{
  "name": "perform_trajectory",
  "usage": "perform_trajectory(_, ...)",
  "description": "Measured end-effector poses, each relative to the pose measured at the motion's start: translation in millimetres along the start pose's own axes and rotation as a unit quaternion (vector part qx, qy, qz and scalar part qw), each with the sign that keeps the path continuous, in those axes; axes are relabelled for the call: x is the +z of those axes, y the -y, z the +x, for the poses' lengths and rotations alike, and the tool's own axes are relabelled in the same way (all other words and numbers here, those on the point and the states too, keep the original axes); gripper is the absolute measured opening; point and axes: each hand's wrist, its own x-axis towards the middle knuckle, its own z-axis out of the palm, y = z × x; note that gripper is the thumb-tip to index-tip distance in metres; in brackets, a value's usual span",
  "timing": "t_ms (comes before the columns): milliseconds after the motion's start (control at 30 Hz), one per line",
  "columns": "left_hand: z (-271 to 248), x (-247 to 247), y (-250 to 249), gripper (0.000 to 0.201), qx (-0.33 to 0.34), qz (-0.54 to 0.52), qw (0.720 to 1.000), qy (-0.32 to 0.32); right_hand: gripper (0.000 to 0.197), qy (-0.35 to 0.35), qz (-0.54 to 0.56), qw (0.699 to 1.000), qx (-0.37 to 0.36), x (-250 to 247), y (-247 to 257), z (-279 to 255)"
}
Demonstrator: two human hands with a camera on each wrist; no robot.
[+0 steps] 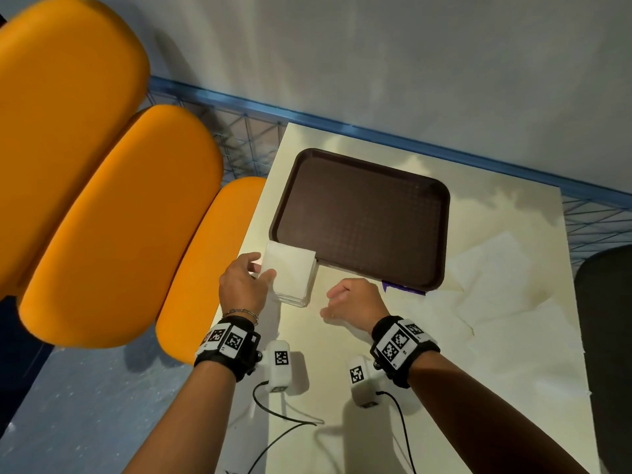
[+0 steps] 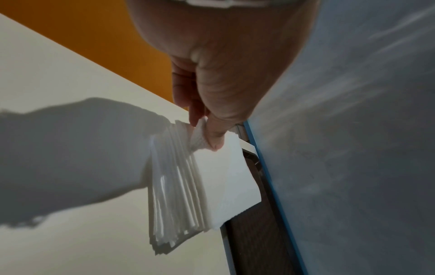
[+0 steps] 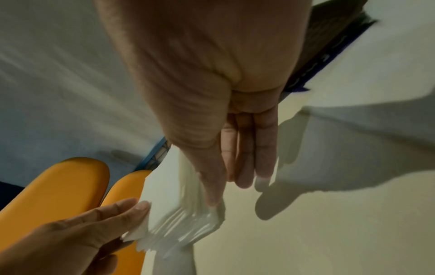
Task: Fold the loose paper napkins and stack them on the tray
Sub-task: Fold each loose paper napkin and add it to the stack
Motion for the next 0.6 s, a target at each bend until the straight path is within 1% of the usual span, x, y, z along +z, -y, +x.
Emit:
perform_trajectory(67,-3.1,-1.6,-0.8,0.053,0.015,0.013,1.000,-0.014,0.036,-0.001,-0.076,0.997,-0.020,-16.5,-18.5,-11.7)
perform_trajectory(133,-8.8,-2.9,-3.6,0.055,0.036,0.027,0.998,-0.038,0.041,-0.024,-0.161,0.986,-0.038,-36.8,-42.5,-26.7)
perform_trajectory(200,-21.3,-2.6,-8.9,0.050,0.080,0.038,0.994,-0.060,0.057,-0.045,-0.264,0.963,-0.042,-56.9,-69.1,-41.8)
perform_trajectory(267,-41.5,2.4,-16.3,0.039,0.124,0.032,0.990,-0.055,0.076,-0.035,-0.346,0.937,-0.025,-73.0,-95.6,-56.7)
perform_trajectory(333,-68.6,13.7,-23.2,0.028,0.159,0.028,0.987,-0.001,0.091,-0.020,-0.377,0.926,-0.012,-83.8,-120.7,-70.2)
perform_trajectory(367,-83.5,22.3,-25.4,0.024,0.171,0.030,0.984,0.040,0.095,-0.020,-0.385,0.922,-0.014,-87.8,-131.3,-76.1)
perform_trajectory(433,-111.8,46.2,-25.7,0.020,0.181,0.047,0.973,0.138,0.096,-0.031,-0.389,0.920,-0.024,-91.4,-148.6,-83.8)
perform_trajectory(467,-123.8,60.8,-24.2,0.023,0.181,0.070,0.963,0.185,0.094,-0.038,-0.383,0.922,-0.032,-91.5,-154.3,-85.6)
perform_trajectory(533,-144.0,92.3,-21.0,0.037,0.174,0.130,0.941,0.258,0.091,-0.053,-0.372,0.925,-0.053,-90.9,-160.7,-87.3)
perform_trajectory(600,-161.0,118.1,-24.3,0.056,0.143,0.190,0.927,0.291,0.090,-0.067,-0.368,0.924,-0.072,-90.5,-164.7,-88.1)
